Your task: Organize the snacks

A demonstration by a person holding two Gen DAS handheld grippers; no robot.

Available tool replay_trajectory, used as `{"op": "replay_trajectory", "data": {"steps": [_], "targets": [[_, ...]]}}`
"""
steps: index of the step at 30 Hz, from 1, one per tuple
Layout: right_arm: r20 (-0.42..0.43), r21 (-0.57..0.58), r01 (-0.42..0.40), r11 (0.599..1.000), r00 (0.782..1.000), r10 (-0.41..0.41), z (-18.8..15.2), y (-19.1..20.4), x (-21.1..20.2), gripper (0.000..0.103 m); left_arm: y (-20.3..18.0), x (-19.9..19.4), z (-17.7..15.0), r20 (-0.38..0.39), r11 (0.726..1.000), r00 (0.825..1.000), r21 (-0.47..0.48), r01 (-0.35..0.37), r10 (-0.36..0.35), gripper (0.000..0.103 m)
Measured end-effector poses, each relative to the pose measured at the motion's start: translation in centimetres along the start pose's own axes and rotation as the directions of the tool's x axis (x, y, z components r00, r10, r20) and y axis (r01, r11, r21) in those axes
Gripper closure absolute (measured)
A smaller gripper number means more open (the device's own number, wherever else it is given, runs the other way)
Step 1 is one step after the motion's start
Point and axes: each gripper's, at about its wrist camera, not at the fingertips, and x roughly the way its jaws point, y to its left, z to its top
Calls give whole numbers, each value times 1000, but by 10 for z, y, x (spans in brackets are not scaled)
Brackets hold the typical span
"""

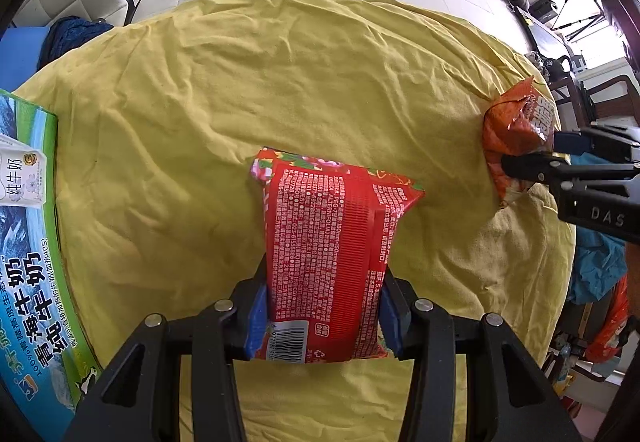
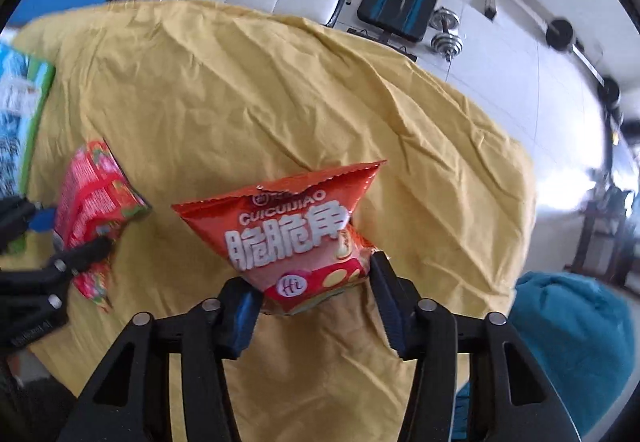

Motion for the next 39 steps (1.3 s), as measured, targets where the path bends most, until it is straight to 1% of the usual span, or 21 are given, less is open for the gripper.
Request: {"op": "replay_trajectory", "data": {"steps": [2,3,6,9,10,12,15,16,18,21,23,27,29,32,35,39], "targets": [[16,68,-46,997,999,45,-5,4,1,53,-1,-1,-1,5,1000,1000,3,-6,6,60],[18,92,-52,994,999,50,-9,-1,0,53,-1,-3,-2,15,1000,1000,7,-17,17,60],[9,194,-43,980,999,42,-23,1,-2,54,-3,-9,-4,42,999,998,15,-41,41,60],[-37,313,-29,949,998,43,-45,1,-4,54,-2,-16,-7,74,998,996,20,-59,58,60],[-34,340,-30,940,998,44,-53,5,-6,55,-1,-19,-9,90,997,994,25,-71,68,60],[-25,361,-9,932,999,19,-67,11,-9,55,1,-25,-14,111,996,991,27,-83,79,61],[5,410,-57,910,998,60,-87,24,-18,55,5,-37,-23,152,995,984,25,-100,95,61],[16,415,-61,908,998,59,-95,31,-21,55,6,-41,-26,166,994,981,27,-107,101,61],[50,427,-45,903,998,26,-111,46,-32,55,8,-52,-35,196,993,975,33,-115,106,61],[89,442,-70,894,995,33,-129,68,-46,56,11,-67,-46,226,994,969,37,-106,95,61],[109,445,-78,892,994,32,-139,82,-58,56,14,-83,-56,257,992,962,51,-111,95,61],[158,451,-105,886,987,36,-152,114,-91,57,16,-115,-70,308,991,948,76,-106,78,61],[174,446,-111,888,984,36,-158,119,-110,57,23,-137,-82,334,993,941,80,-91,59,61],[209,442,-122,889,977,31,-163,146,-134,57,30,-161,-93,365,993,930,83,-85,49,61],[244,441,-153,885,969,46,-174,170,-157,57,48,-187,-107,393,994,919,84,-76,37,61],[278,414,-177,893,959,61,-177,209,-180,57,75,-214,-124,419,994,907,82,-71,30,61]]}}
